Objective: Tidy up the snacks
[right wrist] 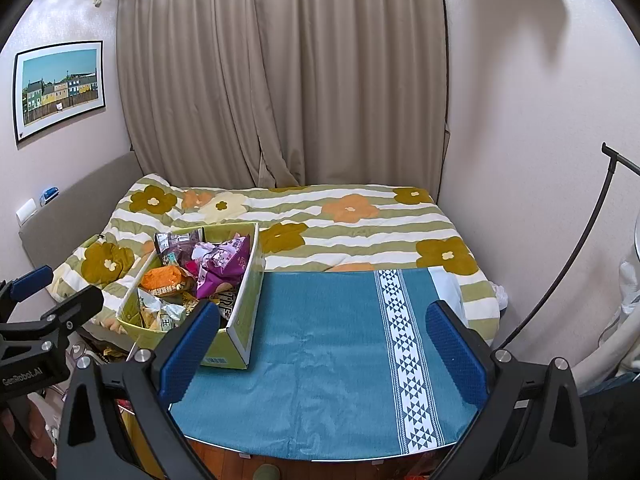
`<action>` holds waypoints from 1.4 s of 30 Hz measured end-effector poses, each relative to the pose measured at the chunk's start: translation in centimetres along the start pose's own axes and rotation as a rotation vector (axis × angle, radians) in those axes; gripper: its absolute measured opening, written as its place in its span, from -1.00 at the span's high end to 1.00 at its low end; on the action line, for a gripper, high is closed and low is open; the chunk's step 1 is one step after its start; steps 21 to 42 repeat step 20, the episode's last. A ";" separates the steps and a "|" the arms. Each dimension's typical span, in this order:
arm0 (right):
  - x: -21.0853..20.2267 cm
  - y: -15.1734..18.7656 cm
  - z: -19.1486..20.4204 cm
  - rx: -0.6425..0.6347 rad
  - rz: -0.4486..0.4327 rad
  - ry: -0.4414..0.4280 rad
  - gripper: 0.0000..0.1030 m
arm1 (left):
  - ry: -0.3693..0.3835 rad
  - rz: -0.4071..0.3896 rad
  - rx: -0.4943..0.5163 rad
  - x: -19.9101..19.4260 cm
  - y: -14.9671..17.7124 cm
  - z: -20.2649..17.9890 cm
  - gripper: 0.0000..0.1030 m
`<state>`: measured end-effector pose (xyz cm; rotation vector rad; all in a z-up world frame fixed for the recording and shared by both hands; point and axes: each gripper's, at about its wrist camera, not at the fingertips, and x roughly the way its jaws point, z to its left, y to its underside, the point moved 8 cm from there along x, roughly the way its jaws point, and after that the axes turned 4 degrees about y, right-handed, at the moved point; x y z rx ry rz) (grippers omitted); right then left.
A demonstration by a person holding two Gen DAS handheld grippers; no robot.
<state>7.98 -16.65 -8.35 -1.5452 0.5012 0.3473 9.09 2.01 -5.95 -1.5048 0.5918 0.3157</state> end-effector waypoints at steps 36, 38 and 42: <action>0.0 0.0 0.0 0.002 -0.004 -0.004 -0.99 | -0.033 0.002 -0.017 -0.3 1.2 0.1 -0.99; 0.0 0.0 0.0 0.002 -0.004 -0.004 -0.99 | -0.033 0.002 -0.017 -0.3 1.2 0.1 -0.99; 0.0 0.0 0.0 0.002 -0.004 -0.004 -0.99 | -0.033 0.002 -0.017 -0.3 1.2 0.1 -0.99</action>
